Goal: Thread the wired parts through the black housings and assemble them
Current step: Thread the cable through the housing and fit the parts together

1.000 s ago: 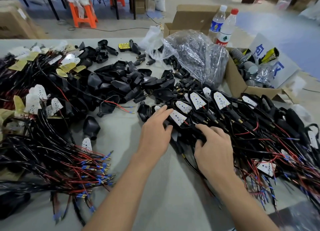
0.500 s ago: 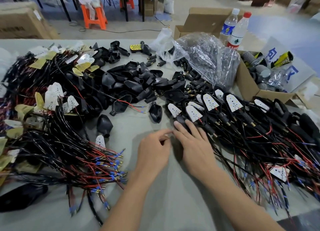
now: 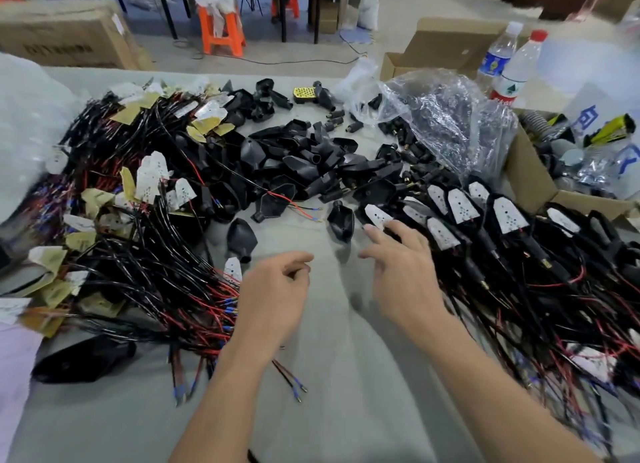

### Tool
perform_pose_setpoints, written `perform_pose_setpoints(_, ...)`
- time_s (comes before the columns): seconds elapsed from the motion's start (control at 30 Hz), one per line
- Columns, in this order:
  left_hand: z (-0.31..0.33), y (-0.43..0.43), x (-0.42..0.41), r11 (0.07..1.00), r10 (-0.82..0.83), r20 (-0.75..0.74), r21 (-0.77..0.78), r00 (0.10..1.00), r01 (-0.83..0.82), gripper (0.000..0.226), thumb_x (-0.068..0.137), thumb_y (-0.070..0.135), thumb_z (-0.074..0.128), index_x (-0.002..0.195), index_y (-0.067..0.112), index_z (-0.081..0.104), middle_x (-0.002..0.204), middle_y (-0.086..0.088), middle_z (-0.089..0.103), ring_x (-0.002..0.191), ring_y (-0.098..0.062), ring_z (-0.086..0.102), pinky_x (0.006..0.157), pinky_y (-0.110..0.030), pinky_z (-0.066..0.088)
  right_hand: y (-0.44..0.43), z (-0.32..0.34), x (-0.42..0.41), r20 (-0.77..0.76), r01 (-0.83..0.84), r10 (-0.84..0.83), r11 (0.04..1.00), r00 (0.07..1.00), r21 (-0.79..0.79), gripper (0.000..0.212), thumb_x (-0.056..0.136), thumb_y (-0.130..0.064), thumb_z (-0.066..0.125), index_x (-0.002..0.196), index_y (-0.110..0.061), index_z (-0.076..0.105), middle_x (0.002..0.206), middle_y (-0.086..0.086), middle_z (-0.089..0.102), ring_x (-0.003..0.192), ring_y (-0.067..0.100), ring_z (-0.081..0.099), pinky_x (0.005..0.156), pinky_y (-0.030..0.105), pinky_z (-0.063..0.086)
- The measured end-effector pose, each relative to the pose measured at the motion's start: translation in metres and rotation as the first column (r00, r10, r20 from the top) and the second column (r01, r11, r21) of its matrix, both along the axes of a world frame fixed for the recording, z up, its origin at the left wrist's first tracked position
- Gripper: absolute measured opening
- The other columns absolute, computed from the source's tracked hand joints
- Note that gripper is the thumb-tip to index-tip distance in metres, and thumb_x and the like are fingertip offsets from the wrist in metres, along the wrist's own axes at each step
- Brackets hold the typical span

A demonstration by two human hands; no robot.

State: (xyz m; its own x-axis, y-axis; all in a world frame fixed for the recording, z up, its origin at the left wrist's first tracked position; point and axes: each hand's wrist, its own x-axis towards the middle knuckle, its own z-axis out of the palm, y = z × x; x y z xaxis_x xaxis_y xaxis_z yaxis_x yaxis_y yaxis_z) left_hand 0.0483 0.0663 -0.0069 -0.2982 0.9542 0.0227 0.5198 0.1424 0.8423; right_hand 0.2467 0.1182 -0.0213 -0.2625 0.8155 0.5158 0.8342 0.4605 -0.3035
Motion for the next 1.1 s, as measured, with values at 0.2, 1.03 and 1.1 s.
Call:
perform_pose_setpoints(0.2, 0.007, -0.003, -0.018, 0.996, 0.077, -0.078, 0.053, 0.994, -0.073, 0.031, 0.090, 0.011, 0.061, 0.103, 0.032, 0.080, 0.089, 0.020, 0.077, 0.085, 0.018, 0.061, 0.095, -0.013, 0.044, 0.026, -0.002, -0.057, 0.080, 0.064, -0.034, 0.913, 0.996, -0.404, 0.065, 0.093, -0.017, 0.066, 0.151, -0.015, 0.039, 0.166, 0.013, 0.023, 0.145, 0.033, 0.031, 0.120, 0.038, 0.024)
perform_pose_setpoints(1.03, 0.000, -0.022, -0.063, 0.962, -0.007, 0.861, -0.134, 0.508, 0.239, 0.049, 0.106, 0.048, 0.045, 0.090, 0.013, 0.075, 0.074, -0.015, 0.061, 0.043, -0.019, 0.042, 0.031, -0.015, 0.024, -0.020, 0.034, -0.101, -0.846, -0.567, -0.021, 0.733, 0.532, -0.375, 0.051, 0.077, 0.014, 0.054, 0.069, -0.029, 0.079, 0.117, -0.012, 0.075, 0.119, -0.001, 0.063, 0.098, 0.022, 0.049)
perform_pose_setpoints(1.1, 0.000, -0.021, -0.068, 0.987, 0.125, 0.847, -0.157, 0.516, 0.019, 0.047, 0.107, 0.044, 0.044, 0.091, 0.009, 0.070, 0.068, -0.011, 0.060, 0.040, -0.018, 0.040, 0.030, -0.014, 0.020, -0.016, 0.030, -0.106, -0.839, -0.476, -0.126, 0.775, 0.529, -0.416, 0.047, 0.076, 0.013, 0.053, 0.068, -0.027, 0.077, 0.097, -0.008, 0.079, 0.093, 0.007, 0.072, 0.081, 0.021, 0.051)
